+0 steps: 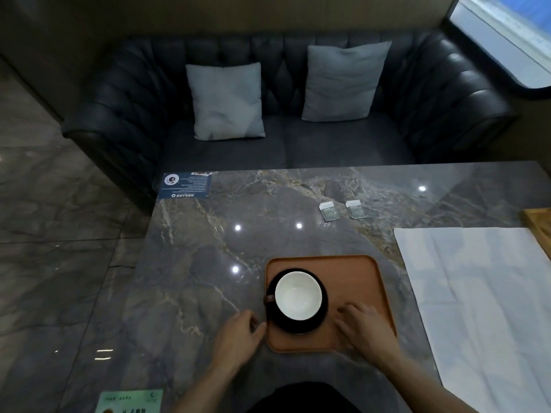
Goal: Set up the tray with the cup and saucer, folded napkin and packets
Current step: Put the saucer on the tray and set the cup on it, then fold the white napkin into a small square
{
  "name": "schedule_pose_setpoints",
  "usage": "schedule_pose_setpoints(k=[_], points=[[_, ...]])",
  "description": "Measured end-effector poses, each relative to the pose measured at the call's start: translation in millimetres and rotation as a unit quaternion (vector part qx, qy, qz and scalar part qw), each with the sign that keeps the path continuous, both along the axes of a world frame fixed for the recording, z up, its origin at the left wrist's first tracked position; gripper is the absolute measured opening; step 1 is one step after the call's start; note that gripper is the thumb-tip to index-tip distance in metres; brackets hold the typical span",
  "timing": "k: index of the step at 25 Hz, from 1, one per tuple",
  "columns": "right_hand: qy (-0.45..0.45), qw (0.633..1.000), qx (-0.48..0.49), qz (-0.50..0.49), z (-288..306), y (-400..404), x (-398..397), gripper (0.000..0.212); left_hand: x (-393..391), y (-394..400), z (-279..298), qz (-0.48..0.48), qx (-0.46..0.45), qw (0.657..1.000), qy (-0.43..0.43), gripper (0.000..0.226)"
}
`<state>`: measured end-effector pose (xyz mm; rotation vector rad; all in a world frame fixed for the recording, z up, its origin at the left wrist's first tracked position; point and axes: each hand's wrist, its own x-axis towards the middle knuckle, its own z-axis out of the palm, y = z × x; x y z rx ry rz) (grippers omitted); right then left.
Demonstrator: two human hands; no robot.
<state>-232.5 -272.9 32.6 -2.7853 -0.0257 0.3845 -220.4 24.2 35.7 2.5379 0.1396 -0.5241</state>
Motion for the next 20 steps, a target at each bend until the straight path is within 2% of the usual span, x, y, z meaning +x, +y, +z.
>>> schedule_pose_setpoints(k=[3, 8, 15, 20], points=[[0.024, 0.996, -0.057, 0.070, 7, -40, 0, 0.041, -9, -15, 8, -0.075, 0.083, 0.993, 0.046, 0.026], [0.056, 0.983, -0.097, 0.147, 15, -122, -9, 0.036, -29, -81, 20, -0.164, 0.054, 0.982, 0.075, 0.029], [0.085, 0.982, -0.090, 0.143, 12, -241, -55, 0.036, -50, -217, 22, -0.216, 0.070, 0.972, 0.054, 0.040], [0.104, 0.988, -0.082, 0.083, 6, -302, -92, 0.035, -58, -287, 15, -0.263, 0.071, 0.961, 0.046, 0.041]])
